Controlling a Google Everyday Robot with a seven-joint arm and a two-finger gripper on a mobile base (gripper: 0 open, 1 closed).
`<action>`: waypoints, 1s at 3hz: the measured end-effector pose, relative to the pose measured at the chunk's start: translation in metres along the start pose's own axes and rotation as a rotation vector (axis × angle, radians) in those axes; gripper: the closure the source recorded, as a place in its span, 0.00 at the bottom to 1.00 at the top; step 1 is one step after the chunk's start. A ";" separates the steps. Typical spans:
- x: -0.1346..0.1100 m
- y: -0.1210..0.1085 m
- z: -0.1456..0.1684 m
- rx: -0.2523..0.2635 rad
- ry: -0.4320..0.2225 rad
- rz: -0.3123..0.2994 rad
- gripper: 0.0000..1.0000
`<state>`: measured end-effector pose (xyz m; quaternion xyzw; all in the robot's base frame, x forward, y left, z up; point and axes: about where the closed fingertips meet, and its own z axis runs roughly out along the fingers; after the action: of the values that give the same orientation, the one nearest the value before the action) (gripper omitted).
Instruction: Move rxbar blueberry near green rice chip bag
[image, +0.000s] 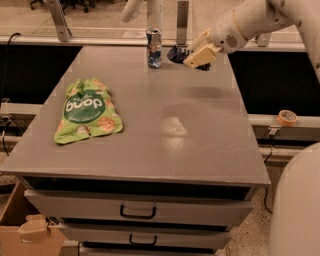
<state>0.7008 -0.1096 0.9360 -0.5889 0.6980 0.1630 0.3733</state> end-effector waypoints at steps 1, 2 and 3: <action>-0.001 -0.024 0.036 0.020 -0.024 0.010 1.00; 0.002 -0.046 0.059 0.056 -0.035 0.029 1.00; -0.004 -0.036 0.065 0.028 -0.067 0.049 1.00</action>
Offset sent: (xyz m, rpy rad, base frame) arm 0.0977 0.0270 -0.0371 0.0588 -0.0578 -0.1038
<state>0.7565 -0.0727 0.9037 -0.5606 0.7016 0.1820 0.4005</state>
